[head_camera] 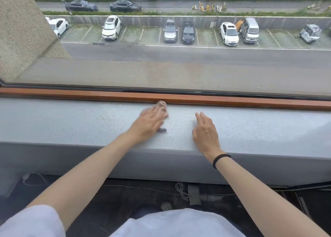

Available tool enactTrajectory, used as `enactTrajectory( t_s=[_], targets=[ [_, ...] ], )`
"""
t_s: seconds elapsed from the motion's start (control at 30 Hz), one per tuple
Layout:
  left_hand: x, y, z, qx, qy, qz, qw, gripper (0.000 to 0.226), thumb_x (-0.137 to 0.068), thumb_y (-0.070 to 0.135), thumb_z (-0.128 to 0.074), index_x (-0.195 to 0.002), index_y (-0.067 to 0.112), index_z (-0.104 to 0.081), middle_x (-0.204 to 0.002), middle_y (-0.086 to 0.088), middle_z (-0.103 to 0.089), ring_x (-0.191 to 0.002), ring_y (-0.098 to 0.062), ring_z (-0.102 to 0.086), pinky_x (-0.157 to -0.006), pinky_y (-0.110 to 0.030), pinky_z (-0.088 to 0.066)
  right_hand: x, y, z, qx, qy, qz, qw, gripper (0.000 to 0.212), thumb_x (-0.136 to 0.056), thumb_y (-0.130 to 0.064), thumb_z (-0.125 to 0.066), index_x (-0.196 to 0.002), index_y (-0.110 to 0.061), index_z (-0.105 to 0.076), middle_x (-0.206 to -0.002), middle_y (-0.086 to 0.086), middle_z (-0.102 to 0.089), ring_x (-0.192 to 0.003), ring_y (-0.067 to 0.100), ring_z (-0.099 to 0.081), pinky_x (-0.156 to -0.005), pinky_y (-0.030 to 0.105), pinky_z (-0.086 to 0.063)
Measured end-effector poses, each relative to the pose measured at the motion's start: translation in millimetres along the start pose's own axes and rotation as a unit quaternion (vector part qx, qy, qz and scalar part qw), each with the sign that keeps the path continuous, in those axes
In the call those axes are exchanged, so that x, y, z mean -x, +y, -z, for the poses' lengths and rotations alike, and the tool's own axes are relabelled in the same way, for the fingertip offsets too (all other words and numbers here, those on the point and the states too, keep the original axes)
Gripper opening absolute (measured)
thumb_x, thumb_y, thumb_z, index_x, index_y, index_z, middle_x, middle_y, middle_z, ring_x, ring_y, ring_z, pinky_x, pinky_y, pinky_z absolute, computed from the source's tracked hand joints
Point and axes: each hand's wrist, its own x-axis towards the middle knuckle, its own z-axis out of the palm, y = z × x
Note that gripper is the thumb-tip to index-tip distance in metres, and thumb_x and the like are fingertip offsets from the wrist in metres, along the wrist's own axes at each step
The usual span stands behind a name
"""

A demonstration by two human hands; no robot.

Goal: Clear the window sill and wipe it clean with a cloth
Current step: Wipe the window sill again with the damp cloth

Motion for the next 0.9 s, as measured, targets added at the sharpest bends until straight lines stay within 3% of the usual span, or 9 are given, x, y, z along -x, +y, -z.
enactTrajectory(
  t_s=[0.07, 0.23, 0.4, 0.5, 0.57, 0.63, 0.77, 0.83, 0.9],
  targets=[
    [-8, 0, 3, 0.005, 0.000, 0.066, 0.998, 0.051, -0.102, 0.041, -0.017, -0.150, 0.027, -0.007, -0.157, 0.004, 0.008, -0.144, -0.010, 0.012, -0.114, -0.029, 0.012, 6, 5, 2, 0.007, -0.001, -0.008, 1.000, 0.049, -0.091, -0.001, -0.042, -0.139, 0.001, -0.038, -0.146, 0.018, -0.037, -0.137, 0.028, -0.030, -0.113, 0.033, -0.024],
    [24, 46, -19, -0.008, -0.024, -0.132, 0.991, 0.056, -0.095, 0.051, 0.000, -0.145, 0.027, -0.003, -0.153, 0.007, 0.009, -0.142, -0.009, 0.013, -0.114, -0.025, 0.015, 11, 16, 4, 0.025, -0.008, -0.010, 1.000, 0.031, -0.088, 0.001, -0.042, -0.117, 0.002, -0.054, -0.141, 0.021, -0.042, -0.133, 0.032, -0.036, -0.110, 0.038, -0.032],
    [-15, 17, -8, 0.010, -0.014, 0.004, 1.000, 0.049, -0.102, 0.039, -0.018, -0.149, 0.026, -0.010, -0.158, 0.002, 0.001, -0.144, -0.008, 0.008, -0.115, -0.023, 0.011, 16, 21, 8, 0.038, 0.009, 0.000, 0.999, 0.029, -0.090, -0.001, -0.044, -0.117, 0.002, -0.056, -0.135, 0.021, -0.048, -0.128, 0.034, -0.042, -0.106, 0.039, -0.036],
    [26, 47, -16, 0.016, -0.019, -0.081, 0.996, 0.053, -0.099, 0.046, -0.011, -0.149, 0.027, -0.010, -0.157, 0.009, 0.003, -0.143, -0.004, 0.012, -0.116, -0.026, 0.011, 16, 27, 11, 0.051, -0.001, 0.013, 0.999, 0.018, -0.091, -0.007, -0.042, -0.100, -0.003, -0.057, -0.116, 0.011, -0.058, -0.109, 0.028, -0.052, -0.090, 0.033, -0.044],
    [47, 42, -13, 0.018, -0.023, -0.124, 0.992, 0.055, -0.096, 0.047, -0.008, -0.148, 0.029, -0.012, -0.154, 0.013, 0.002, -0.142, -0.001, 0.012, -0.115, -0.021, 0.013, 14, 29, 11, 0.054, -0.001, 0.018, 0.998, 0.016, -0.091, -0.008, -0.043, -0.098, -0.004, -0.057, -0.115, 0.009, -0.059, -0.104, 0.026, -0.053, -0.086, 0.033, -0.045],
    [31, 27, -6, -0.005, -0.006, -0.112, 0.994, 0.051, -0.099, 0.041, -0.014, -0.148, 0.026, -0.016, -0.155, 0.010, -0.003, -0.140, -0.002, 0.010, -0.113, -0.021, 0.014, 14, 29, 10, 0.054, 0.002, 0.014, 0.998, 0.017, -0.090, -0.008, -0.045, -0.100, -0.004, -0.058, -0.119, 0.009, -0.059, -0.102, 0.026, -0.054, -0.084, 0.033, -0.046],
    [-12, 43, -8, 0.026, 0.010, 0.008, 1.000, 0.046, -0.103, 0.033, -0.023, -0.148, 0.025, -0.020, -0.158, 0.003, -0.008, -0.144, -0.008, 0.005, -0.119, -0.033, 0.007, 19, 29, 8, 0.058, 0.003, 0.016, 0.998, 0.023, -0.089, -0.007, -0.050, -0.109, -0.004, -0.060, -0.126, 0.011, -0.058, -0.108, 0.027, -0.057, -0.085, 0.035, -0.050],
    [5, 65, -12, 0.044, -0.012, -0.032, 0.998, 0.047, -0.102, 0.038, -0.023, -0.147, 0.027, -0.021, -0.156, 0.007, -0.003, -0.143, -0.008, 0.007, -0.113, -0.025, 0.016, 19, 30, 9, 0.054, 0.004, 0.016, 0.998, 0.028, -0.087, -0.003, -0.052, -0.113, -0.004, -0.062, -0.128, 0.012, -0.058, -0.111, 0.028, -0.057, -0.085, 0.036, -0.051],
    [34, 68, -18, 0.041, -0.018, -0.126, 0.991, 0.049, -0.100, 0.042, -0.018, -0.147, 0.028, -0.019, -0.154, 0.011, 0.000, -0.141, -0.003, 0.012, -0.111, -0.020, 0.018, 20, 30, 10, 0.053, 0.001, 0.018, 0.998, 0.031, -0.084, 0.000, -0.054, -0.113, -0.004, -0.062, -0.127, 0.014, -0.059, -0.111, 0.029, -0.058, -0.083, 0.036, -0.053]
  ],
)
